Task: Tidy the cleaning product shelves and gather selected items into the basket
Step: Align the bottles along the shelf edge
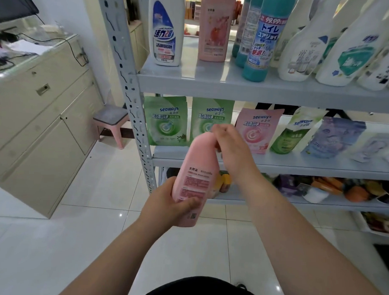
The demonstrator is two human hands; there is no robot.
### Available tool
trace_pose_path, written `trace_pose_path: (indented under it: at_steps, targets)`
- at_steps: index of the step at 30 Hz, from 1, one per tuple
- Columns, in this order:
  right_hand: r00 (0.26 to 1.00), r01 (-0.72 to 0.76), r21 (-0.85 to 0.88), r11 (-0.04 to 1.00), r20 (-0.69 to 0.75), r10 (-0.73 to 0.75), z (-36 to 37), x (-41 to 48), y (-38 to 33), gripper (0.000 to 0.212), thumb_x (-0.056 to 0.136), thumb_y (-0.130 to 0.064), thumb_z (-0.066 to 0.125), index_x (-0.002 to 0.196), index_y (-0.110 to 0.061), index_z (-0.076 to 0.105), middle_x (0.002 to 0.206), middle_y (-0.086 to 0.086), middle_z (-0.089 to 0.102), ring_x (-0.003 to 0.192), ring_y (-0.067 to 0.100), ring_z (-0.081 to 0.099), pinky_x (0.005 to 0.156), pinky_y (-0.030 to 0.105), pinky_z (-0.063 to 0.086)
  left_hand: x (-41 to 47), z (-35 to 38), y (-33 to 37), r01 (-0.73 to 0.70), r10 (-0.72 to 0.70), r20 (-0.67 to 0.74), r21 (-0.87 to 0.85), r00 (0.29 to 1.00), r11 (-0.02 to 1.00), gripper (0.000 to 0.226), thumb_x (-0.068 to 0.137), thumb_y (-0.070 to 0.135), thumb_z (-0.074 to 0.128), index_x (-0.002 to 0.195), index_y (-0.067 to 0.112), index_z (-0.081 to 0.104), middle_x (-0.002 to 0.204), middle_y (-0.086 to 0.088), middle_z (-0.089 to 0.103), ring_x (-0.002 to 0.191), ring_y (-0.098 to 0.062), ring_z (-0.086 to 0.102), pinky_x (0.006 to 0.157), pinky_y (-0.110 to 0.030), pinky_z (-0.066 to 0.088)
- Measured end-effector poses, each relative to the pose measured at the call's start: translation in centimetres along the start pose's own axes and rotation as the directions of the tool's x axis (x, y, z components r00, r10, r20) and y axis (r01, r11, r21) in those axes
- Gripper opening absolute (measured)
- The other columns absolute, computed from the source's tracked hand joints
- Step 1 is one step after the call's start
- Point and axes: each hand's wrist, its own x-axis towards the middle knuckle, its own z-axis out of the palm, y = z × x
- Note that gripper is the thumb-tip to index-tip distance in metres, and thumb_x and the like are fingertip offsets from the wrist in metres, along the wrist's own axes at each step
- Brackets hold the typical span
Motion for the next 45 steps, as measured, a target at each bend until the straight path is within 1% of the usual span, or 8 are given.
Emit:
trace_pose_path:
  at_steps: [5,15,19,23,27,31,38,45]
  targets:
    - [0.987,0.142,-0.313,0.939,0.117,-0.111,0.1,1.3,-2.8,0.046,0.104,-0.053,0.039,0.099,-0.021,0.072,0.096,-0.009,0.066,0.091,0.009,0.057,0.078,0.031,0.038,-1.1,-2.1,-0.1,-0.079,0.08,-0.007,0.11,0.997,0.991,0.044,0.06,0.068,0.068,0.096,0.047,0.055,0.086,0.027,0.069,0.079,0.006,0.065,0.062,-0.019,0.05]
    - [0.793,0.586,-0.413,0.697,0.119,-0.597,4.3,-0.5,-5.2,0.04,0.104,-0.042,0.029,0.073,-0.023,0.045,0.06,-0.006,0.045,0.057,0.011,0.044,0.052,0.024,0.029,-2.6,-7.0,-1.3,-0.033,0.141,0.248,-0.392,0.958,0.919,0.041,0.067,0.047,0.085,0.105,0.037,0.072,0.109,-0.004,0.077,0.099,-0.026,0.075,0.082,-0.037,0.061]
    - [0.898,0.44,-0.239,0.865,0.102,-0.429,6.1,-1.7,-4.7,0.039,0.1,-0.061,0.04,0.116,-0.028,0.054,0.097,-0.012,0.061,0.086,-0.001,0.058,0.066,0.016,0.045,-2.6,-7.1,-1.3,-0.028,0.078,0.102,-0.424,0.992,0.905,0.046,0.067,0.054,0.083,0.107,0.038,0.069,0.107,0.002,0.078,0.096,-0.019,0.076,0.078,-0.035,0.062]
    - [0.972,0.115,-0.019,0.993,0.206,-0.109,9.2,-4.2,-2.3,0.098,0.073,-0.078,0.066,0.154,-0.044,0.022,0.144,-0.003,0.047,0.128,0.015,0.054,0.103,0.039,0.052,-1.8,-5.4,0.7,-0.114,0.058,-0.215,-0.258,0.975,0.96,0.031,0.077,0.048,0.07,0.105,0.053,0.059,0.097,0.022,0.073,0.086,0.002,0.07,0.075,-0.033,0.059]
    - [0.999,-0.039,0.324,0.945,0.024,0.032,8.7,-3.5,-1.6,0.067,0.067,-0.066,0.077,0.127,-0.061,0.048,0.118,-0.019,0.067,0.108,0.01,0.069,0.091,0.036,0.057,-1.1,-3.6,1.8,-0.278,0.273,-0.062,-0.083,0.96,0.957,0.052,0.086,0.053,0.061,0.136,0.055,0.048,0.108,0.013,0.061,0.105,-0.003,0.061,0.084,-0.025,0.051]
    - [0.974,-0.171,0.639,0.75,-0.006,0.228,4.6,-0.9,-1.5,0.055,0.063,-0.055,0.074,0.111,-0.027,0.069,0.095,0.012,0.077,0.081,0.03,0.076,0.071,0.046,0.061,0.6,-3.4,3.3,-0.141,0.16,0.03,-0.332,0.987,0.933,0.057,0.076,0.074,0.058,0.129,0.079,0.038,0.115,0.013,0.054,0.099,-0.003,0.066,0.083,-0.026,0.057]
    - [0.995,-0.056,0.532,0.845,-0.037,0.09,0.9,3.2,-2.8,0.063,0.067,-0.072,0.081,0.112,-0.03,0.067,0.101,0.004,0.08,0.091,0.026,0.078,0.07,0.038,0.063,5.3,-3.4,7.7,-0.103,0.118,-0.001,-0.489,0.993,0.866,0.034,0.083,0.059,0.066,0.115,0.049,0.069,0.104,-0.001,0.077,0.093,-0.035,0.075,0.069,-0.059,0.062]
    - [0.989,0.132,0.485,0.865,-0.128,-0.079,-2.9,8.8,-5.0,0.054,0.06,-0.073,0.088,0.104,-0.05,0.067,0.112,-0.006,0.078,0.1,0.02,0.077,0.087,0.051,0.062,12.1,-2.7,12.9,-0.256,0.244,-0.08,-0.38,0.967,0.889,0.031,0.103,0.049,0.048,0.13,0.05,0.063,0.114,0.01,0.075,0.108,-0.015,0.071,0.082,-0.041,0.063]
